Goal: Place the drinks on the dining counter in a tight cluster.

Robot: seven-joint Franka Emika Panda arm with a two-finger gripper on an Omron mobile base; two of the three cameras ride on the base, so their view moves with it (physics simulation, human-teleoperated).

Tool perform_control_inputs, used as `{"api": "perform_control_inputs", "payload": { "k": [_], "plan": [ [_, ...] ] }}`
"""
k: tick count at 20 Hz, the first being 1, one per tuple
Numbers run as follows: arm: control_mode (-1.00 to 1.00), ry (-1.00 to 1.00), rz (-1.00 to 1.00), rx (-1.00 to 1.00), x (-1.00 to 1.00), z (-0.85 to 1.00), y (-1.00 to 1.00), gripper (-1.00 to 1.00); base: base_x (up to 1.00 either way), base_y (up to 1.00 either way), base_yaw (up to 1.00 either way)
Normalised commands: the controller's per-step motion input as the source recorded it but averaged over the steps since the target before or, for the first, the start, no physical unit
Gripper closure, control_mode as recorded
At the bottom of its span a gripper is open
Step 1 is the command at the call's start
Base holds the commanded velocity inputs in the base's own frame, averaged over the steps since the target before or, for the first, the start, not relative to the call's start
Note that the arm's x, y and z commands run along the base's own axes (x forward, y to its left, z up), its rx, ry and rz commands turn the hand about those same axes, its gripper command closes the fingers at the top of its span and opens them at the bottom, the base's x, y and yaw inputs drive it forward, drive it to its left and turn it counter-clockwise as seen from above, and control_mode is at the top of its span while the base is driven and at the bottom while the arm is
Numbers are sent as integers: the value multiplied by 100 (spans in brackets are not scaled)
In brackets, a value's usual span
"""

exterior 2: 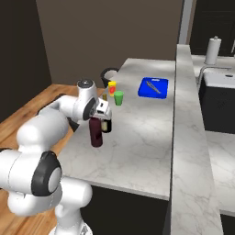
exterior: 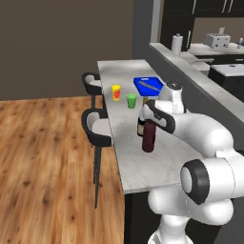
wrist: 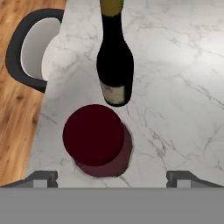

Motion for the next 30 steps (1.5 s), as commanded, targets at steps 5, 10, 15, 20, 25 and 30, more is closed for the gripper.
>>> {"api": "perform_control_inputs", "payload": {
  "k": [5,10,15,20,25,30],
  "plan": [
    [-100,-13,0,0,-93,42,-9,-100,0,0,0],
    [-100,-13,0,0,-100,26,0,-100,0,0,0],
    [-100,-8,0,0,-100,14,0,-100,0,0,0],
    [-100,-5,0,0,-100,18,0,-100,0,0,0],
    [-100,-2,0,0,-98,19,0,-100,0,0,0],
    [-100,1,0,-3,-46,32,0,-100,0,0,0]
  ]
}}
